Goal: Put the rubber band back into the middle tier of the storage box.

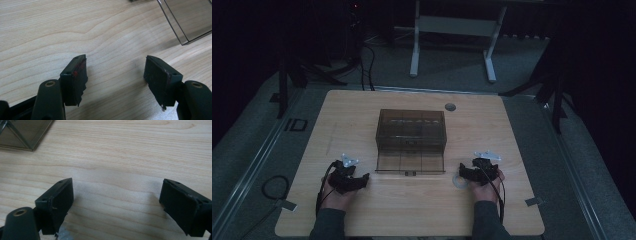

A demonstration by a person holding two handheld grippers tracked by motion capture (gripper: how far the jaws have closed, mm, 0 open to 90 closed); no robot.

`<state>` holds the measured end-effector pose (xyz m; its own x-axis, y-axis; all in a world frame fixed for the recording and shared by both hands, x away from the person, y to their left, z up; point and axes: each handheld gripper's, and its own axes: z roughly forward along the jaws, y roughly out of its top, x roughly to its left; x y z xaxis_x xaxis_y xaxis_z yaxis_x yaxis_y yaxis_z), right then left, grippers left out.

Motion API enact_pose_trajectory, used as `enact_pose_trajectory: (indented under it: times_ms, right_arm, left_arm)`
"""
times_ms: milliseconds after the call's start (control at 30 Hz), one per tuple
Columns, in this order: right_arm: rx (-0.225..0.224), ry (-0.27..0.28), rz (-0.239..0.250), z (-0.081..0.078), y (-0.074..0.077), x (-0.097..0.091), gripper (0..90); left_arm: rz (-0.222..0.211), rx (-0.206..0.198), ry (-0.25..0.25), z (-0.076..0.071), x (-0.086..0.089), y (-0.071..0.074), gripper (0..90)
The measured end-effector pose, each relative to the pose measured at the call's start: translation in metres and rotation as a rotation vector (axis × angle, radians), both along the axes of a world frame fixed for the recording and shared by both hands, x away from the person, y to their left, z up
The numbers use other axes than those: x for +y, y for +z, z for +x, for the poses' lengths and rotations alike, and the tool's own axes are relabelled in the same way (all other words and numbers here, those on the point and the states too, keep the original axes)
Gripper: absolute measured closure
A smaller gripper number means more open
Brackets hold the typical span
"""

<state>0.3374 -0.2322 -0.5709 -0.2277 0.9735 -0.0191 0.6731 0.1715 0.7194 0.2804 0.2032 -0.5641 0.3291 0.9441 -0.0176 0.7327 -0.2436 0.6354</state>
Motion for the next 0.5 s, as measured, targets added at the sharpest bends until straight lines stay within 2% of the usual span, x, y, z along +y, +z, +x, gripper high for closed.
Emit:
enact_pose_trajectory:
  times_ms: [200,300,467,500]
  right_arm:
    - [0.007,0.0,-0.002,0.0027,0.0008,-0.0011,12.1]
    - [0.028,0.002,-0.006,0.006,0.0027,-0.0017,13.2]
    - [0.067,-0.03,-0.012,0.0094,0.0099,-0.0051,29.3]
    - [0.067,-0.03,-0.012,0.0094,0.0099,-0.0051,29.3]
  left_arm:
    - [-0.001,-0.001,0.0,-0.0001,-0.0001,-0.0001,34.9]
    - [-0.001,-0.002,-0.001,-0.0002,-0.0001,-0.0002,34.7]
    - [-0.001,-0.001,-0.001,-0.0001,-0.0002,-0.0001,34.6]
    - [-0.001,-0.001,-0.001,-0.0001,-0.0002,-0.0001,34.6]
